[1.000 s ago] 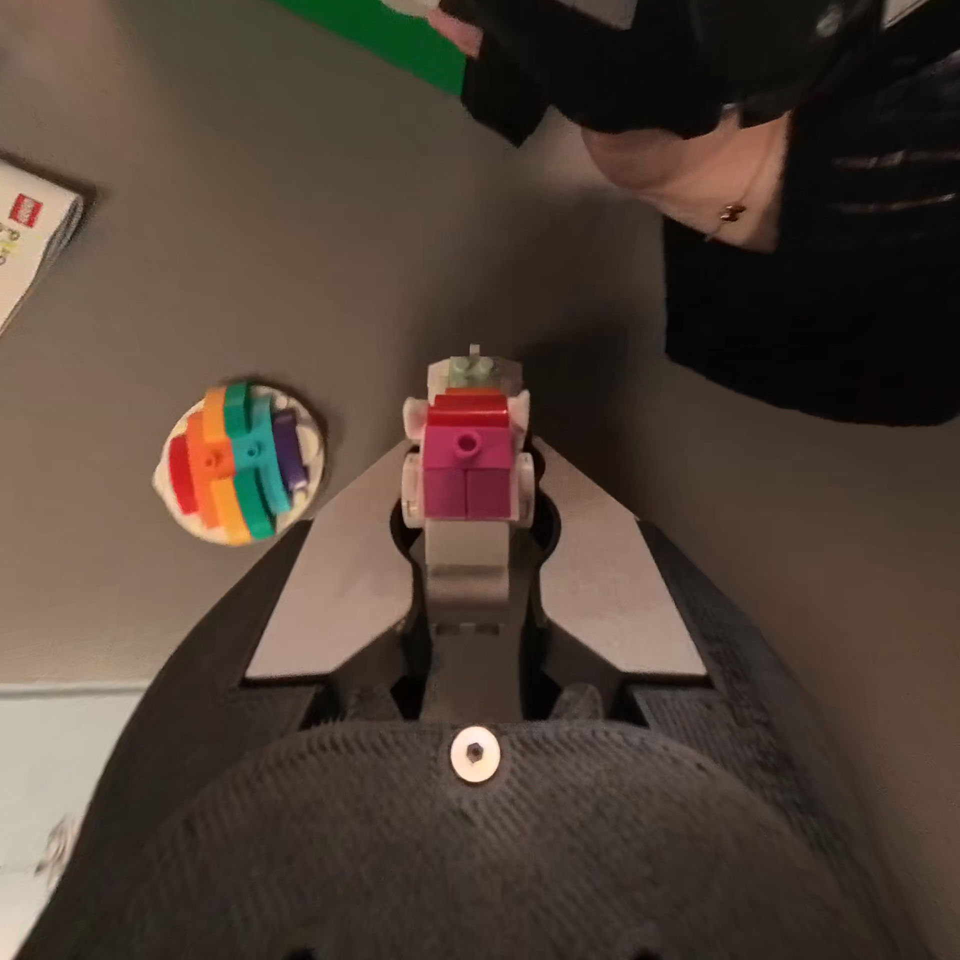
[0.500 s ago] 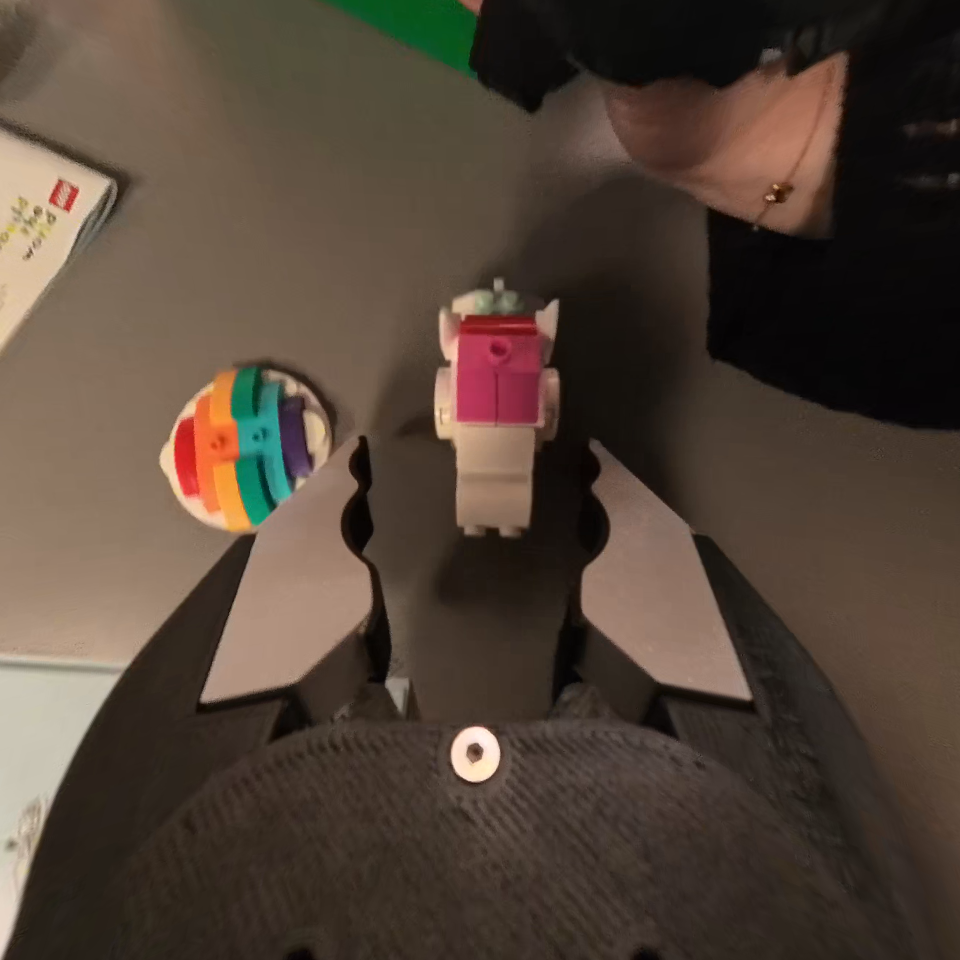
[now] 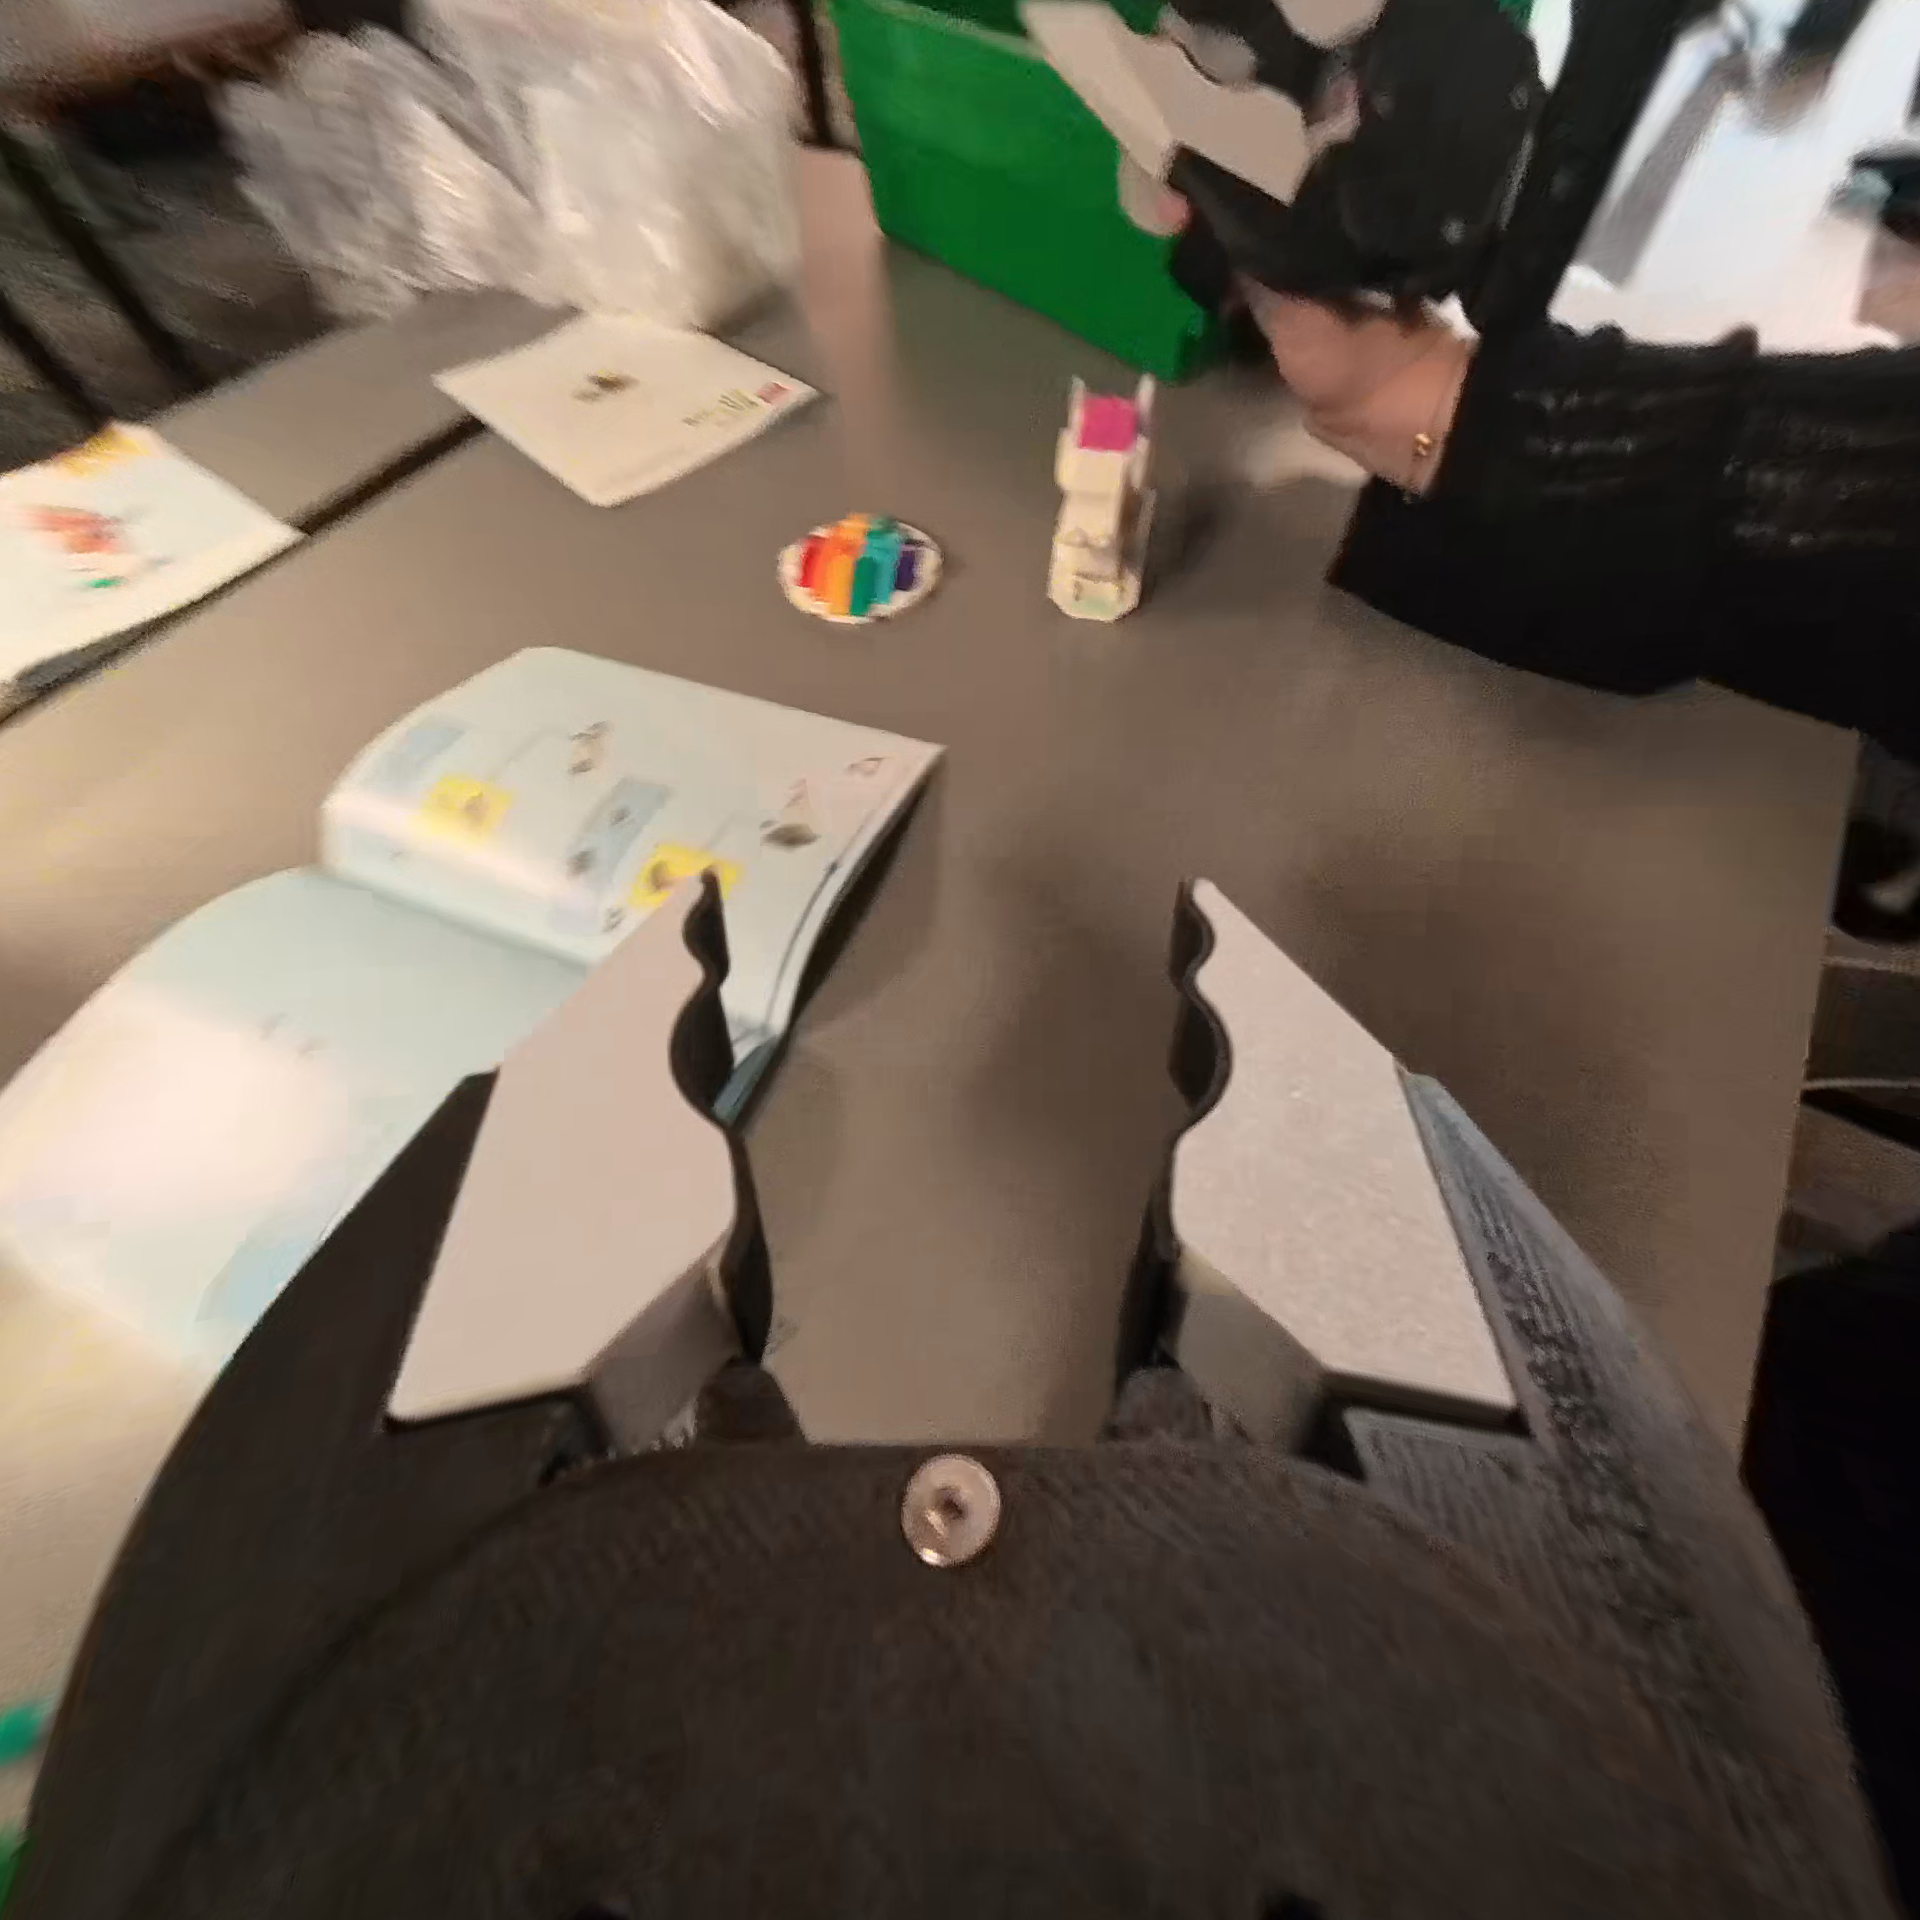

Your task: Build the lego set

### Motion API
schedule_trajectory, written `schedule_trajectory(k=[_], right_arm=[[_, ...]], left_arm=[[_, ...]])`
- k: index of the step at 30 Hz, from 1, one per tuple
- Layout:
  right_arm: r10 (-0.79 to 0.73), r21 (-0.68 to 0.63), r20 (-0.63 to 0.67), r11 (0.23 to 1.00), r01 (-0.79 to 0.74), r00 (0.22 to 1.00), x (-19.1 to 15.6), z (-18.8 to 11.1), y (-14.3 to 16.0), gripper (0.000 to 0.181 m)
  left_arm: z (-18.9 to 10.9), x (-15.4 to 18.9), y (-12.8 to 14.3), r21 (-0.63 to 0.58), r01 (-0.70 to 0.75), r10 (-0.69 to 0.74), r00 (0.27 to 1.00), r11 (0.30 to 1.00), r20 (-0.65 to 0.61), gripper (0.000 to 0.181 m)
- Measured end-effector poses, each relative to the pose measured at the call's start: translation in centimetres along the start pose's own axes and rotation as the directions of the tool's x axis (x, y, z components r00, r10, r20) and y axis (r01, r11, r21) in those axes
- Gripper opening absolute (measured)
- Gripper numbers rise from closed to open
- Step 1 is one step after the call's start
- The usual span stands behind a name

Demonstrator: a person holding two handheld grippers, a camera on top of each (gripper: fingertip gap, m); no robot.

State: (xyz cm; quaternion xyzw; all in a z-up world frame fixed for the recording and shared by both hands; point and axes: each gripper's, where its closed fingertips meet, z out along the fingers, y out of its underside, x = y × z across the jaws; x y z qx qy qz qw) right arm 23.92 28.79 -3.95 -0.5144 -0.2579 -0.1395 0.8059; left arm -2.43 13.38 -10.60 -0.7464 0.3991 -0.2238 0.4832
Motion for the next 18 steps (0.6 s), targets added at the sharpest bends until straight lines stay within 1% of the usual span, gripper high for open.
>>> schedule_trajectory(k=[1, 3, 4, 6, 8, 9, 11, 13, 14, 16, 18], right_arm=[[-0.024, 0.019, -0.026, 1.0, 0.024, 0.999, 0.6, -0.1, -0.8, 0.018], [-0.099, 0.079, -0.07, 0.991, 0.105, 0.993, 1.4, -0.7, -3.5, 0.019], [-0.148, 0.126, -0.078, 0.98, 0.157, 0.986, 1.2, -1.2, -5.4, 0.02], [-0.219, 0.232, -0.09, 0.944, 0.234, 0.972, 0.2, -2.3, -9.5, 0.02], [-0.254, 0.368, -0.079, 0.891, 0.265, 0.964, -2.0, -3.8, -14.1, 0.02], [-0.273, 0.446, -0.06, 0.853, 0.27, 0.96, -3.7, -4.9, -16.5, 0.019], [-0.331, 0.573, 0.003, 0.774, 0.27, 0.944, -7.8, -7.3, -20.1, 0.019], [-0.37, 0.648, 0.1, 0.729, 0.222, 0.924, -12.3, -9.4, -21.8, 0.019], [-0.376, 0.669, 0.171, 0.723, 0.173, 0.911, -14.6, -10.3, -22.1, 0.019], [-0.371, 0.676, 0.324, 0.734, 0.061, 0.87, -18.7, -11.7, -22.0, 0.019], [-0.379, 0.664, 0.42, 0.748, 0.006, 0.825, -21.4, -12.5, -21.4, 0.019]], left_arm=[[-1.9, -0.5, 0.2, 0.041, 0.01, -0.011, 0.999, 0.999, 0.042, 0.085], [-4.9, -0.6, 1.7, 0.068, 0.041, -0.046, 0.996, 0.997, 0.07, 0.088], [-6.0, -0.8, 2.7, 0.067, 0.06, -0.066, 0.994, 0.996, 0.09, 0.093], [-7.9, -1.4, 4.5, 0.077, 0.069, -0.079, 0.986, 0.995, 0.144, 0.095], [-9.4, -2.1, 5.5, 0.113, 0.067, -0.088, 0.978, 0.991, 0.192, 0.093], [-9.9, -2.1, 5.7, 0.128, 0.085, -0.107, 0.977, 0.988, 0.182, 0.091], [-10.0, -1.1, 5.7, 0.123, 0.141, -0.151, 0.985, 0.982, 0.079, 0.091], [-9.8, 0.3, 6.0, 0.078, 0.108, -0.106, 0.994, 0.991, -0.03, 0.091], [-9.7, 0.7, 6.5, 0.047, 0.063, -0.06, 0.997, 0.997, -0.051, 0.091], [-9.4, 1.7, 7.7, 0.0, -0.049, 0.048, 0.993, 0.999, -0.11, 0.091], [-9.2, 2.0, 8.2, 0.019, -0.115, 0.116, 0.986, 0.993, -0.121, 0.088]])
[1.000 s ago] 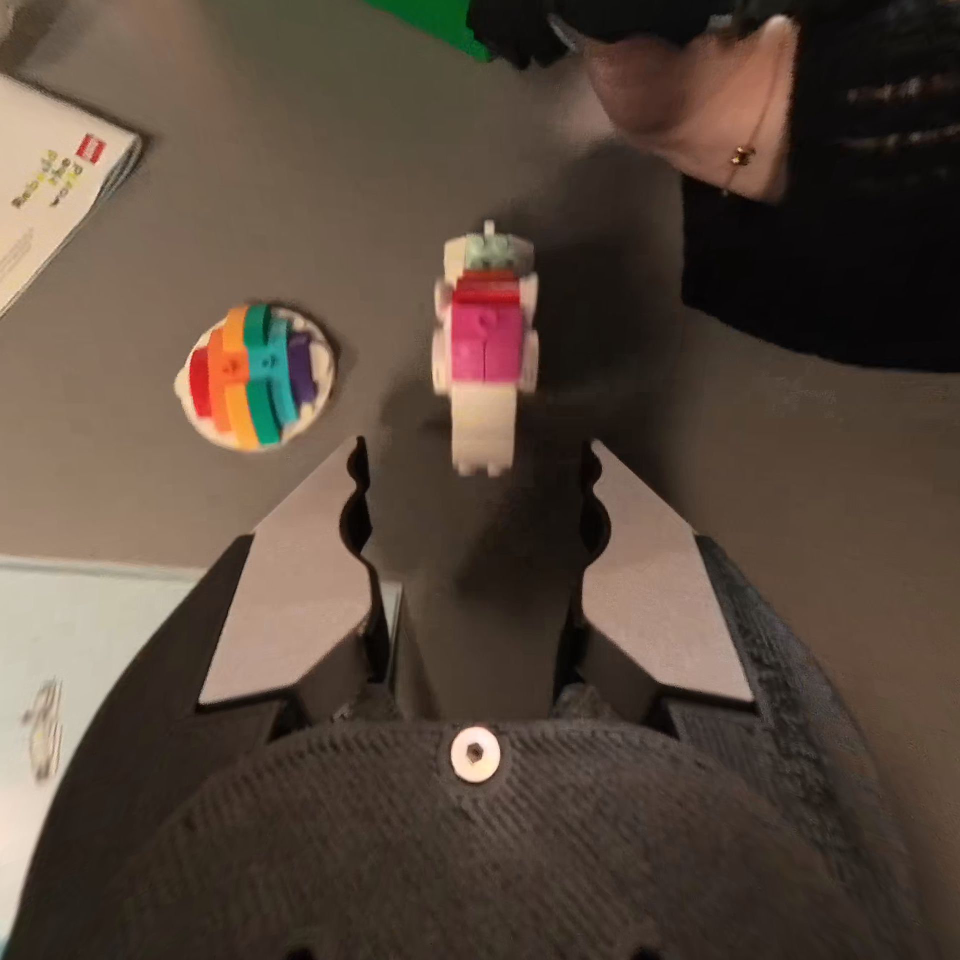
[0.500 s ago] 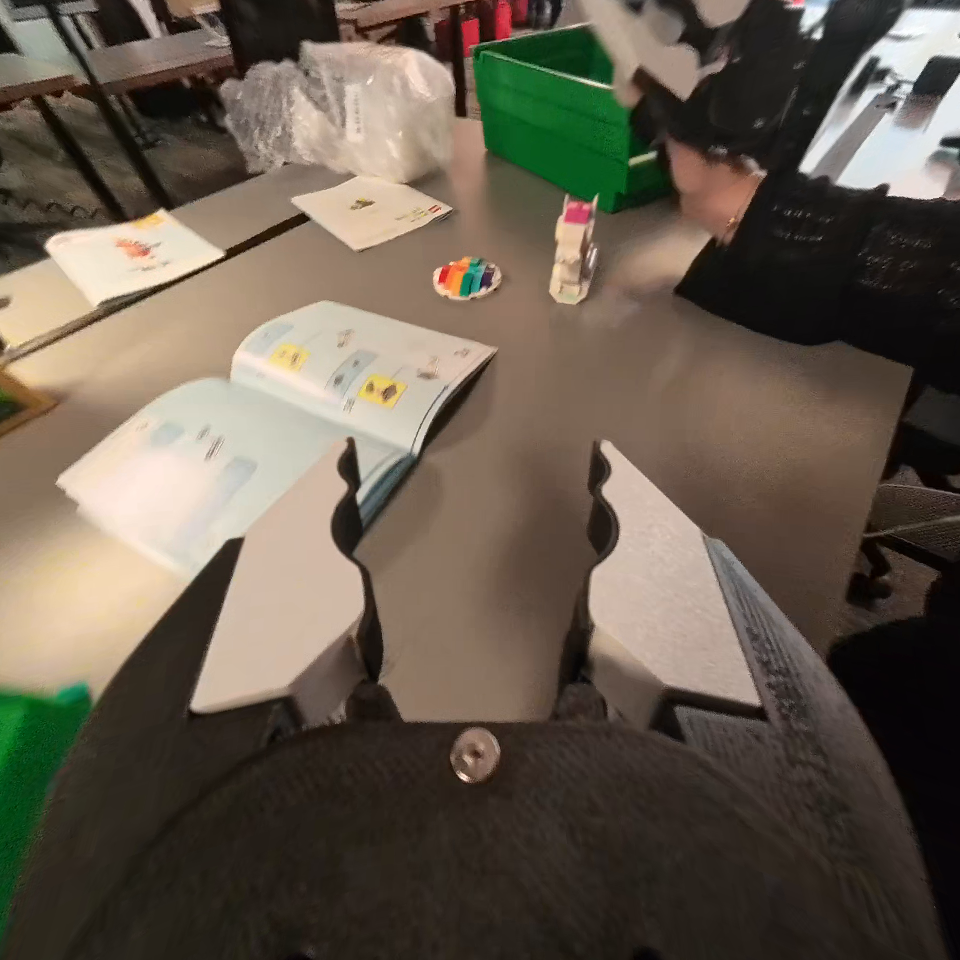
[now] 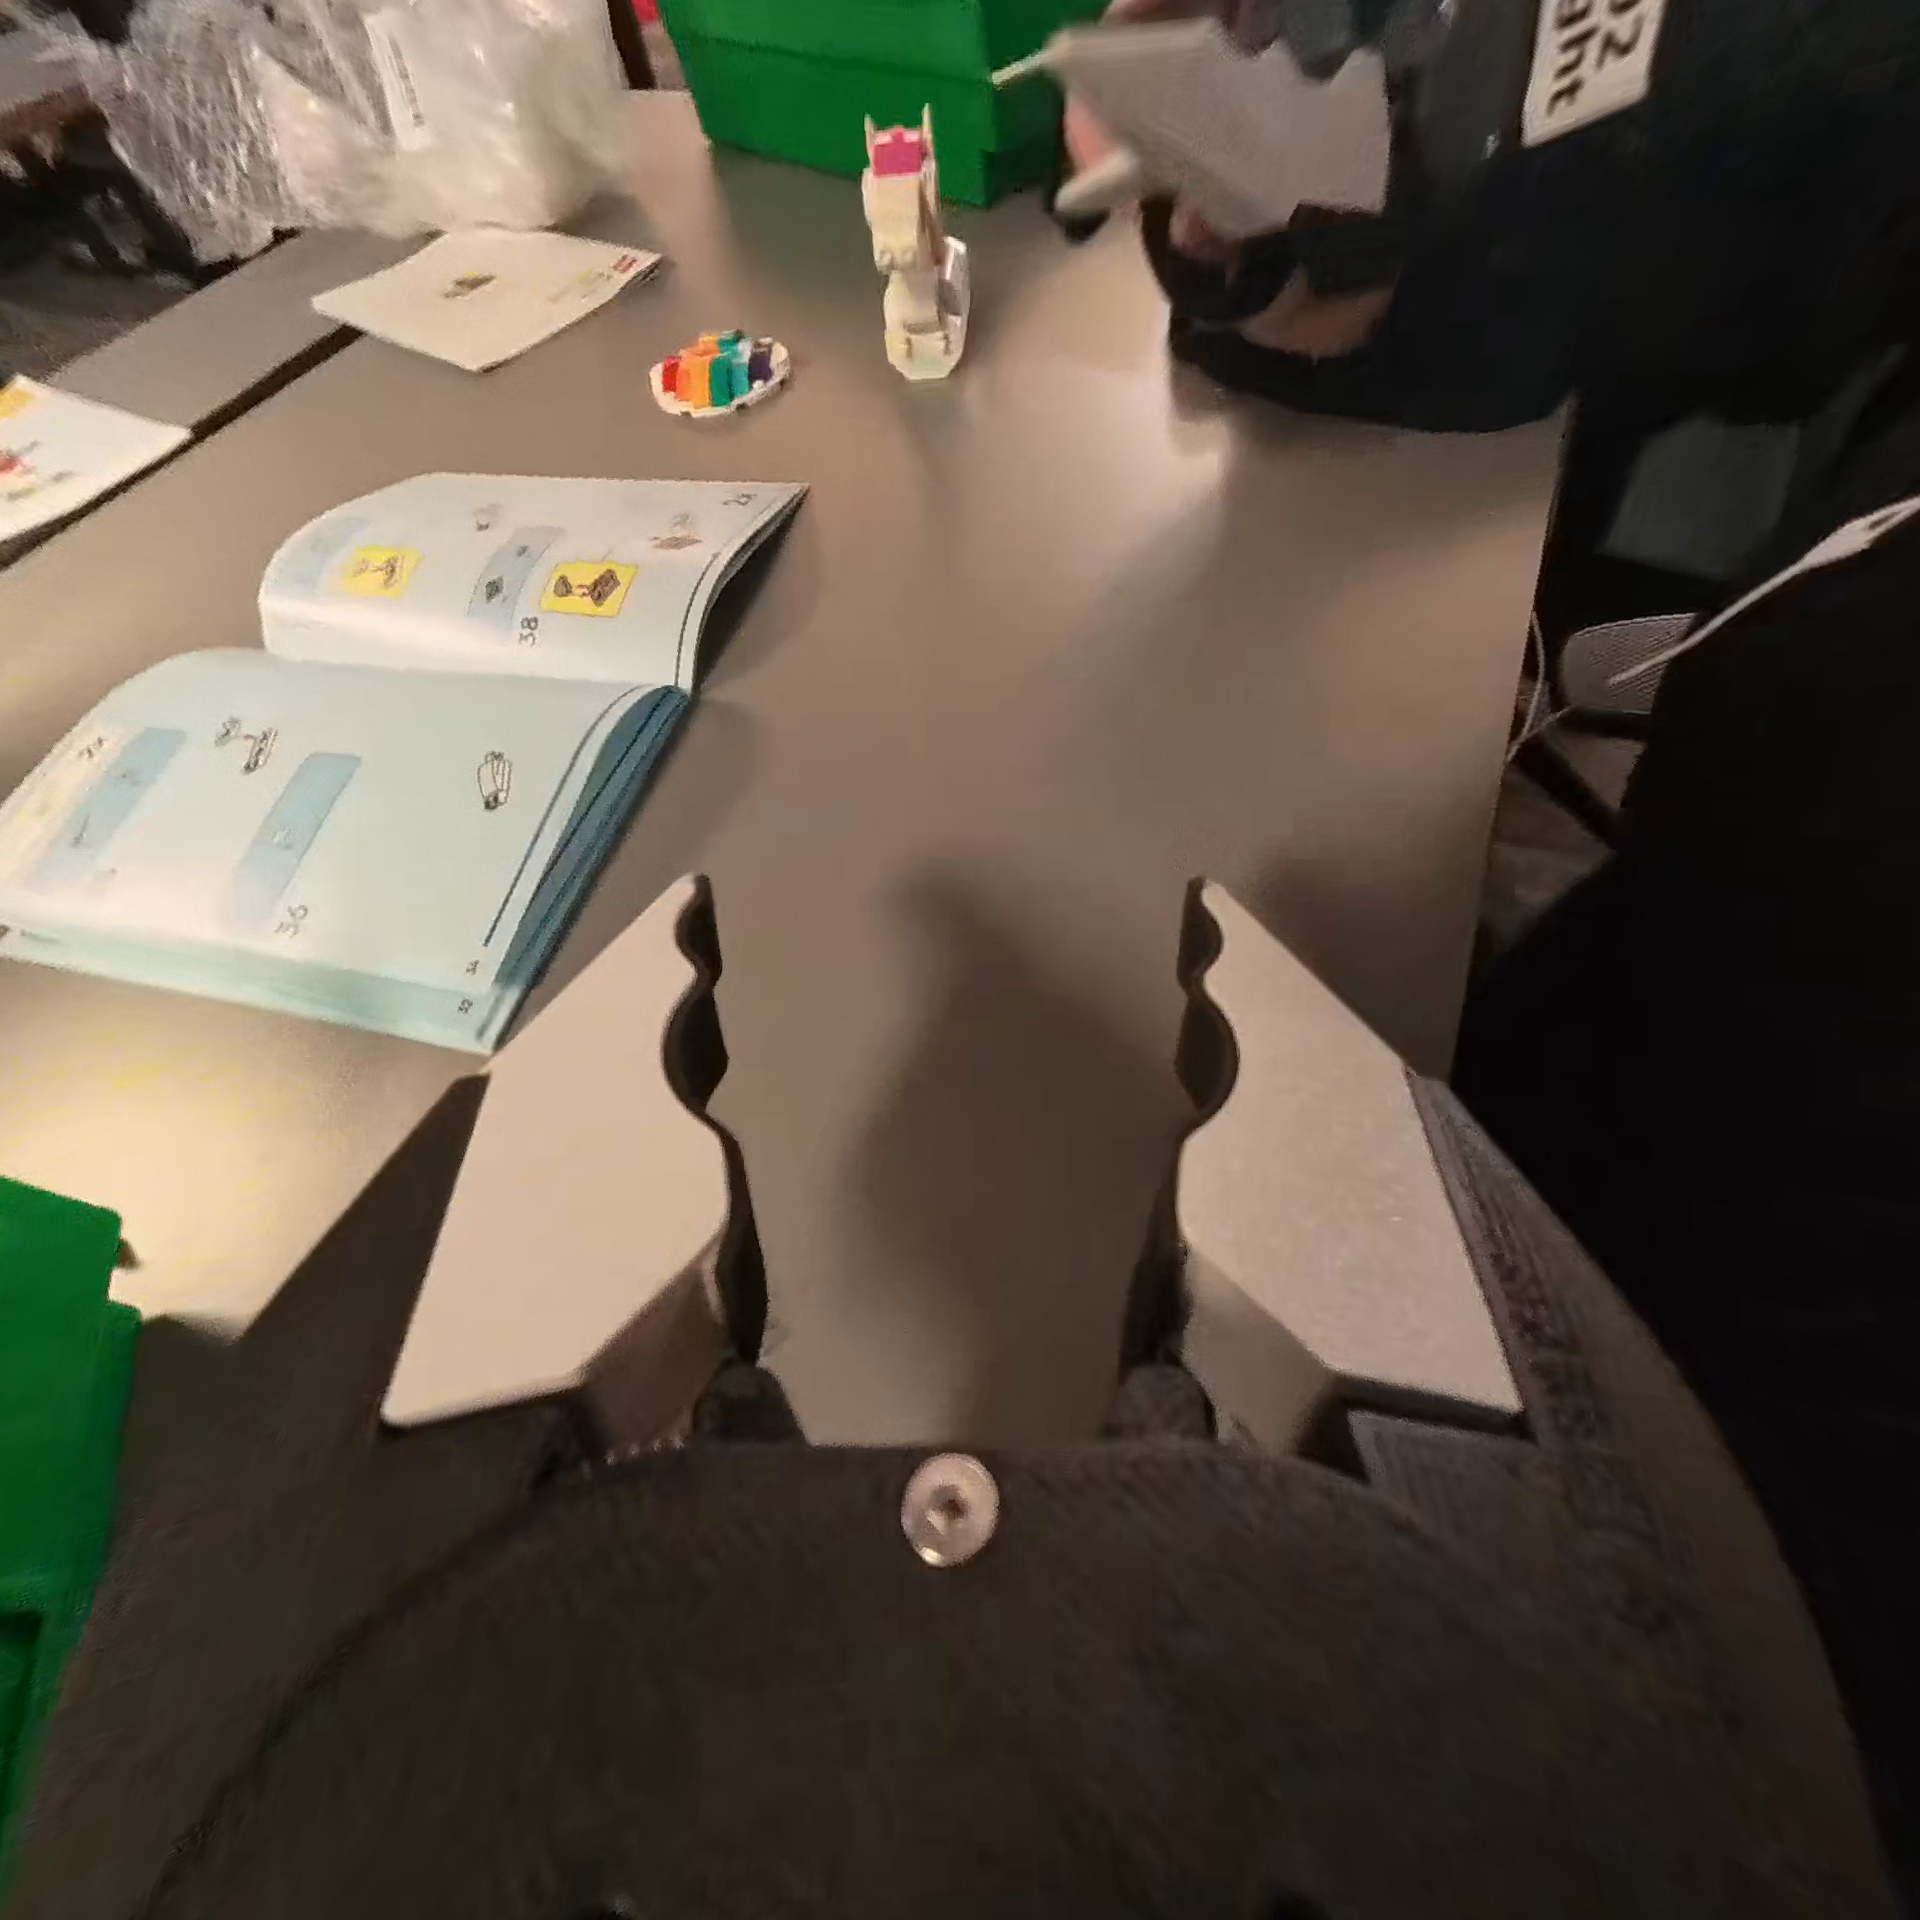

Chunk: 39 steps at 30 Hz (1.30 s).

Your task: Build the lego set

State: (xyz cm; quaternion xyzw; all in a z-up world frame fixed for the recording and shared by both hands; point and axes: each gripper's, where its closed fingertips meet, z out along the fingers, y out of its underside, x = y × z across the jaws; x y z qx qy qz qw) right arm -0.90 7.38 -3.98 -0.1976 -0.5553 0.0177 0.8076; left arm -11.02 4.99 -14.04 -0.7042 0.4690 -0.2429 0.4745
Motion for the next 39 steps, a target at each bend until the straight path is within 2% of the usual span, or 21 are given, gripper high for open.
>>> schedule_trajectory(k=[2, 4, 8, 11, 16, 23, 26, 30, 33, 39], right_arm=[[0.062, -0.012, 0.041, 0.998, -0.062, 0.997, -1.4, 0.5, 0.6, 0.019], [0.149, -0.035, 0.054, 0.989, -0.147, 0.987, -1.9, 0.9, 1.6, 0.019], [0.245, -0.108, 0.042, 0.965, -0.24, 0.969, -1.9, 1.0, 4.4, 0.019], [0.302, -0.115, 0.009, 0.947, -0.299, 0.953, -1.2, 0.8, 4.9, 0.019], [0.296, -0.132, 0.01, 0.947, -0.292, 0.955, -1.3, 0.7, 5.3, 0.019], [0.292, -0.199, -0.006, 0.937, -0.287, 0.957, -1.5, 0.9, 6.8, 0.019], [0.305, -0.229, -0.025, 0.925, -0.303, 0.952, -1.6, 1.2, 7.4, 0.019], [0.327, -0.235, -0.062, 0.913, -0.332, 0.943, -1.4, 2.0, 7.1, 0.019], [0.346, -0.216, -0.084, 0.909, -0.356, 0.934, -1.7, 3.4, 5.9, 0.019], [0.348, -0.217, -0.065, 0.91, -0.354, 0.935, -3.8, 6.5, 4.9, 0.019]], left_arm=[[-0.1, -0.6, -0.4, 0.073, 0.003, -0.004, 1.0, 0.997, 0.013, 0.083], [-0.9, -1.6, -1.6, 0.185, 0.069, -0.072, 0.997, 0.98, 0.013, 0.081], [-4.6, -3.4, -4.1, 0.372, 0.22, -0.227, 0.973, 0.902, -0.026, 0.079], [-8.0, -4.2, -4.4, 0.416, 0.249, -0.285, 0.958, 0.874, 0.025, 0.077], [-14.4, -4.1, -3.9, 0.476, 0.294, -0.394, 0.911, 0.829, 0.123, 0.076], [-21.2, -3.0, -0.7, 0.497, 0.257, -0.461, 0.817, 0.829, 0.347, 0.072], [-23.0, -3.1, 0.3, 0.543, 0.225, -0.492, 0.766, 0.809, 0.415, 0.073], [-25.2, -4.1, 2.5, 0.598, 0.159, -0.546, 0.632, 0.786, 0.549, 0.07], [-25.2, -4.4, 3.8, 0.599, 0.139, -0.558, 0.572, 0.788, 0.601, 0.072], [-25.2, -4.4, 3.9, 0.632, 0.1, -0.589, 0.497, 0.768, 0.637, 0.074]])
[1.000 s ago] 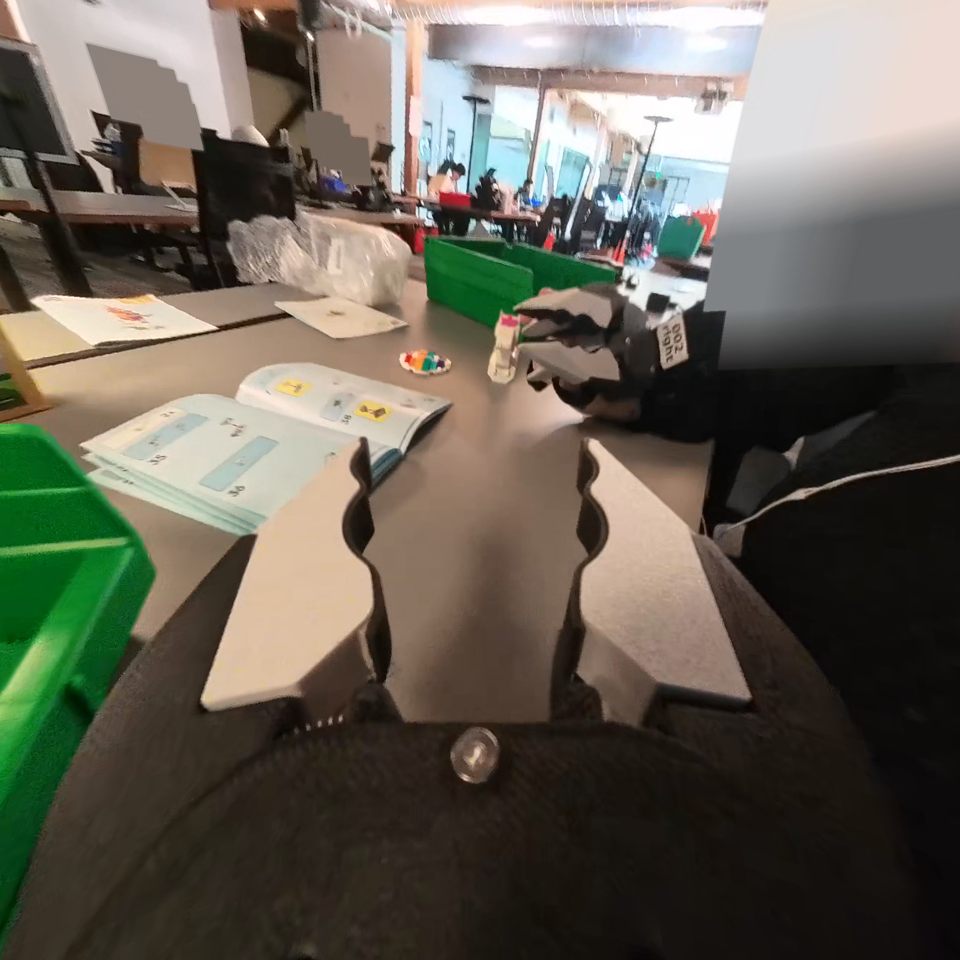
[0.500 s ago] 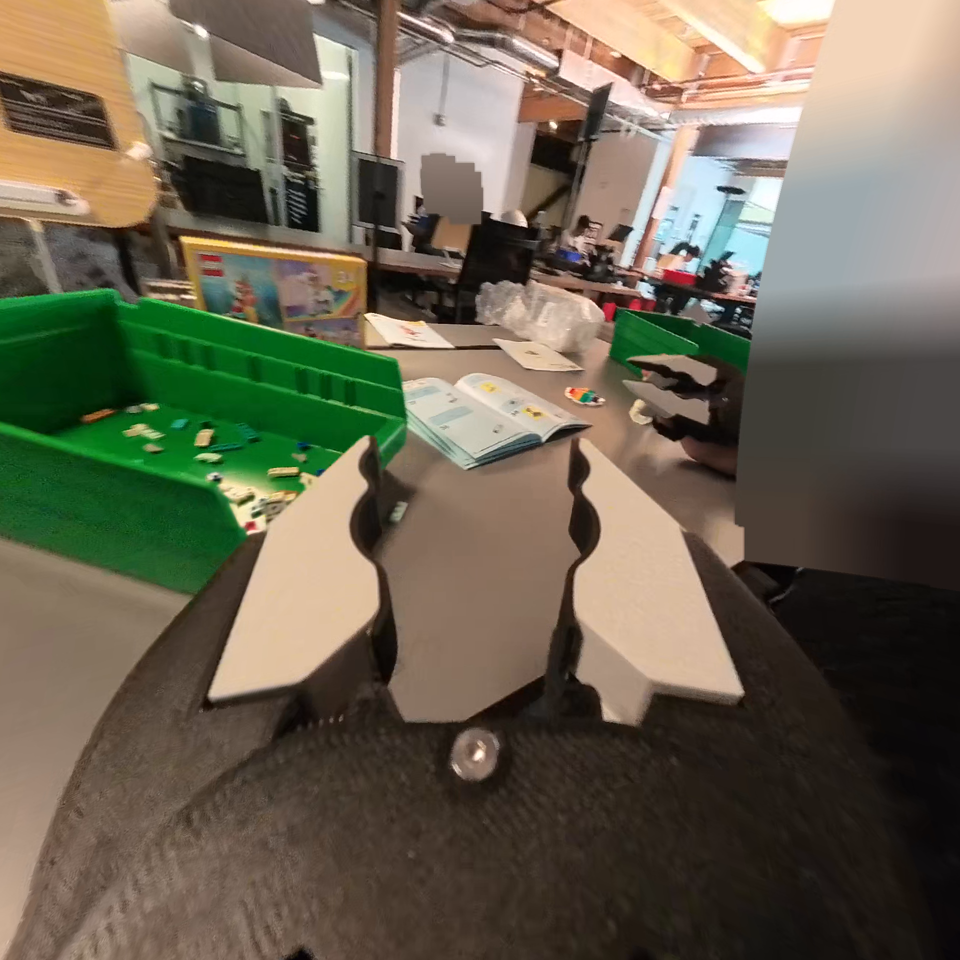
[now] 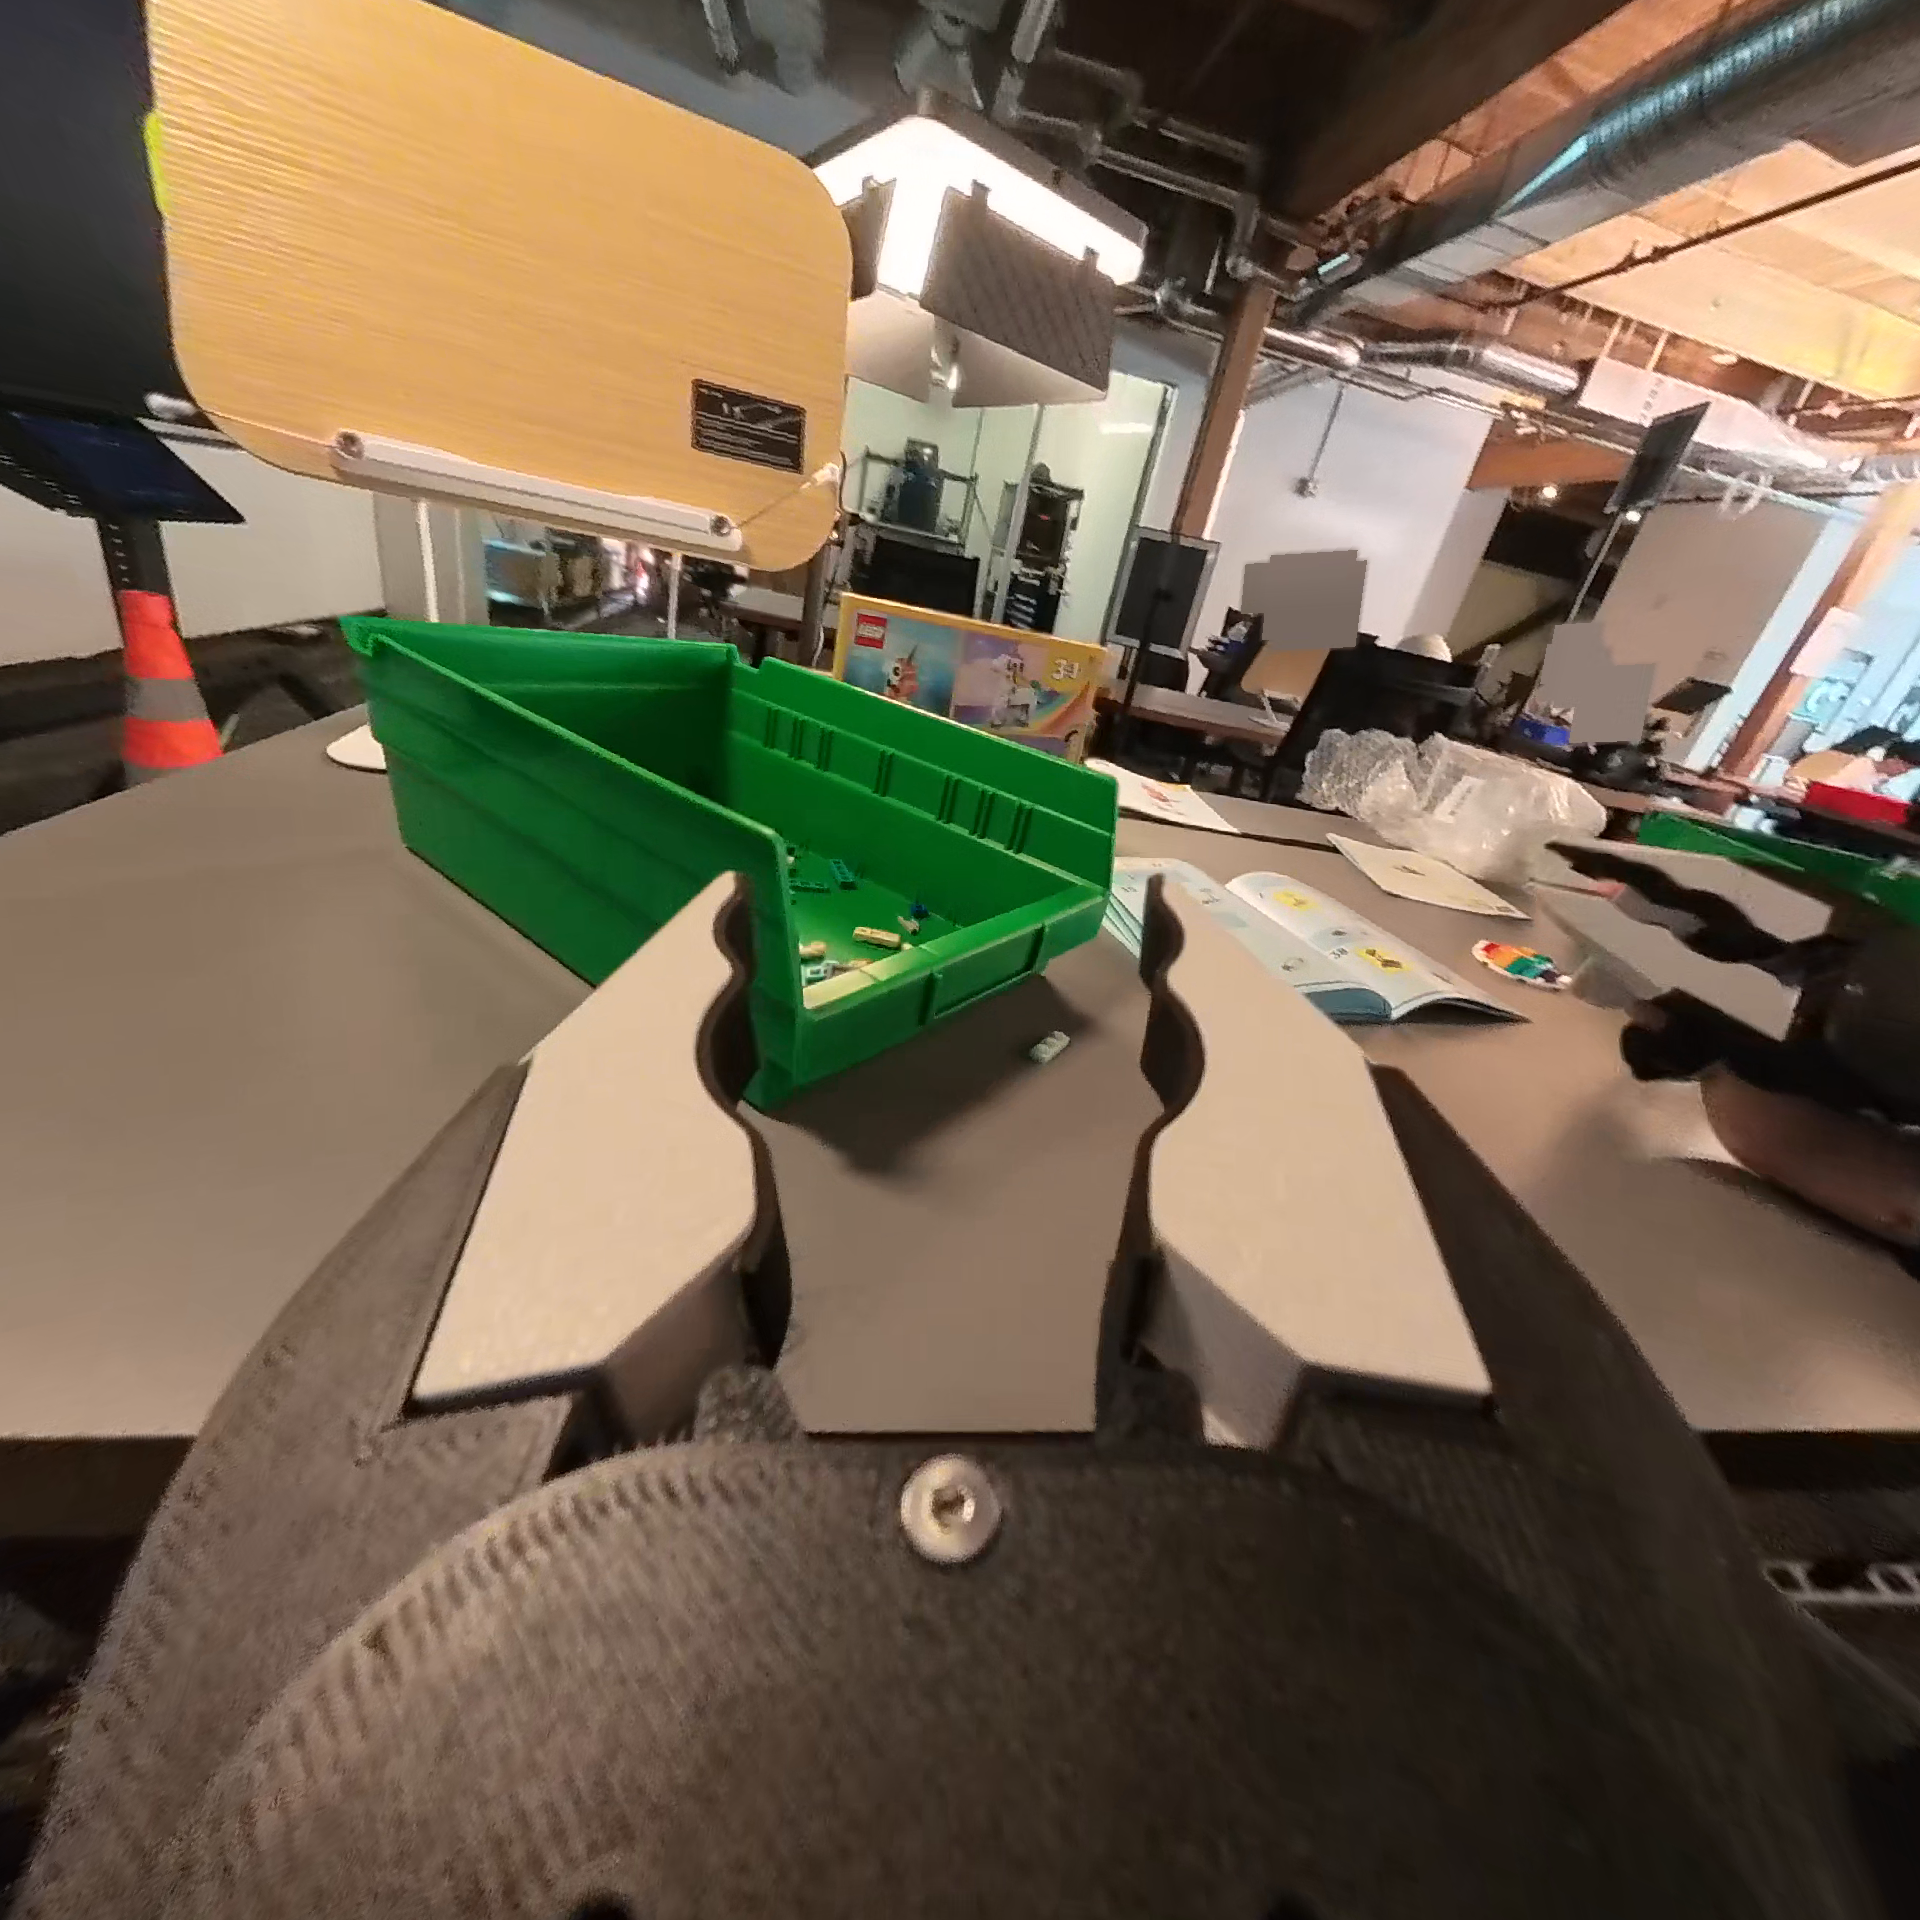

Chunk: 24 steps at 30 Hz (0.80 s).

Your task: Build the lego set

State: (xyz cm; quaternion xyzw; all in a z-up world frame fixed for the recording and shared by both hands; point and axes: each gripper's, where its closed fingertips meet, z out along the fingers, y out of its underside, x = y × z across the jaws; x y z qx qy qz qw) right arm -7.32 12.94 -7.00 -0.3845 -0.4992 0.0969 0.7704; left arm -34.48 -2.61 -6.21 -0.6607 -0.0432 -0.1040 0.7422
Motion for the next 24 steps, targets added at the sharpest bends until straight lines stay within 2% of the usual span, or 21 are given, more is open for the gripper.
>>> schedule_trajectory(k=[6, 12, 18, 24], right_arm=[[0.042, -0.065, -0.05, 0.997, -0.046, 0.998, 1.3, 1.3, 2.2, 0.019], [0.085, -0.067, -0.083, 0.994, -0.09, 0.993, 2.4, 1.0, 2.8, 0.019], [0.114, -0.079, -0.116, 0.989, -0.124, 0.987, 3.3, 0.9, 3.5, 0.019], [0.127, -0.079, -0.119, 0.987, -0.137, 0.985, 3.5, 0.9, 3.8, 0.019]], left_arm=[[1.0, 1.6, 1.3, 0.042, -0.005, 0.004, 1.0, 0.999, 0.026, 0.074], [3.5, 4.8, 1.0, 0.09, -0.08, 0.084, 0.996, 0.993, -0.041, 0.073], [6.5, 8.8, 1.7, 0.042, -0.087, 0.093, 0.98, 0.995, -0.177, 0.075], [7.0, 10.5, 2.4, 0.013, -0.128, 0.128, 0.97, 0.992, -0.208, 0.076]])
